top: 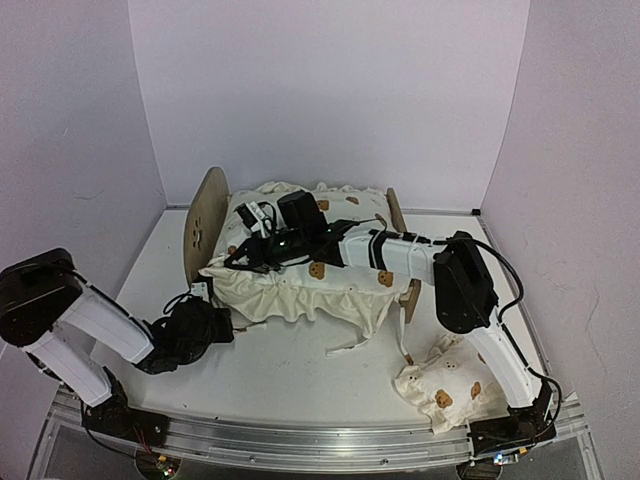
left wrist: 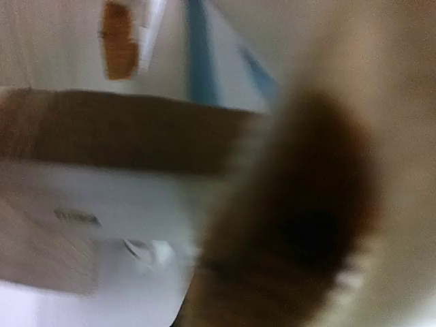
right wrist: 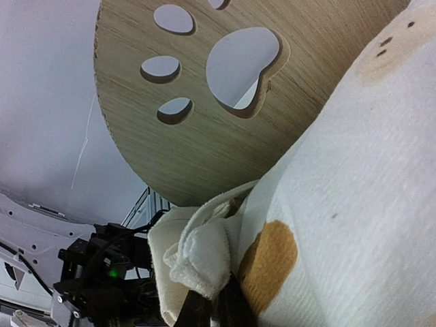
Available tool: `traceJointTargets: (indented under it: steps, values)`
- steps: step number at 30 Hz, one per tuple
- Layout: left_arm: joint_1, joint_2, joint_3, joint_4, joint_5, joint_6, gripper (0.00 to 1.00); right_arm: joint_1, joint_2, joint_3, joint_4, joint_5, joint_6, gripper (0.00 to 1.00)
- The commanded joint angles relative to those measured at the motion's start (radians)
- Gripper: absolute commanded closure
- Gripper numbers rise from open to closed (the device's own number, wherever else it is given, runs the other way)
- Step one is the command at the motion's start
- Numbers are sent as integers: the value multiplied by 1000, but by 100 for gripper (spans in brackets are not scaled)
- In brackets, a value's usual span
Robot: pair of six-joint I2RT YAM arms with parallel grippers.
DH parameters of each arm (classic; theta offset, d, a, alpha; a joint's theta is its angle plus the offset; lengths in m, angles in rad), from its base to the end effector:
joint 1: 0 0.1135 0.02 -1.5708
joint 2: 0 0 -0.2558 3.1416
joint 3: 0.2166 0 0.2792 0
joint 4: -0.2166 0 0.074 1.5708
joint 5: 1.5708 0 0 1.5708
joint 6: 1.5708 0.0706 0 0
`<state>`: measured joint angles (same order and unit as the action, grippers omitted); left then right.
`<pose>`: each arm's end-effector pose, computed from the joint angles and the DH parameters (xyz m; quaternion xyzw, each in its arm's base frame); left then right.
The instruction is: Set up the pet bed
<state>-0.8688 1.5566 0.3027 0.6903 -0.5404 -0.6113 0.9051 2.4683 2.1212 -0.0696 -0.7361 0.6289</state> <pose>0.2034 -0.1843 0.0570 -0.0194 0.8536 -0.1410 0.5011 0.3409 0.5109 0.1855 -0.3021 0.7475 0.5704 0.1572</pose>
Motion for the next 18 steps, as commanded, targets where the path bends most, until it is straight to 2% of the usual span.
traceJointTargets:
  steps: [1, 5, 9, 12, 15, 18]
  values:
    - [5, -217, -55, -134, 287, -64, 100, 6, -44, 42, 24, 42, 9, 100]
    - [7, -389, -69, -283, 409, -77, 100, 6, -45, 33, 27, 73, 10, 100]
    - [17, -528, -40, -464, 412, -67, 100, 5, -43, 41, 28, 91, 16, 100]
    - [40, -595, -26, -534, 419, -49, 100, 6, -55, 20, 25, 105, 16, 98]
    - [75, -621, 14, -639, 430, -38, 100, 6, -60, 13, -13, 106, 1, 79]
    - [87, -647, 68, -744, 392, -24, 100, 8, -116, -11, -193, 207, -80, 61]
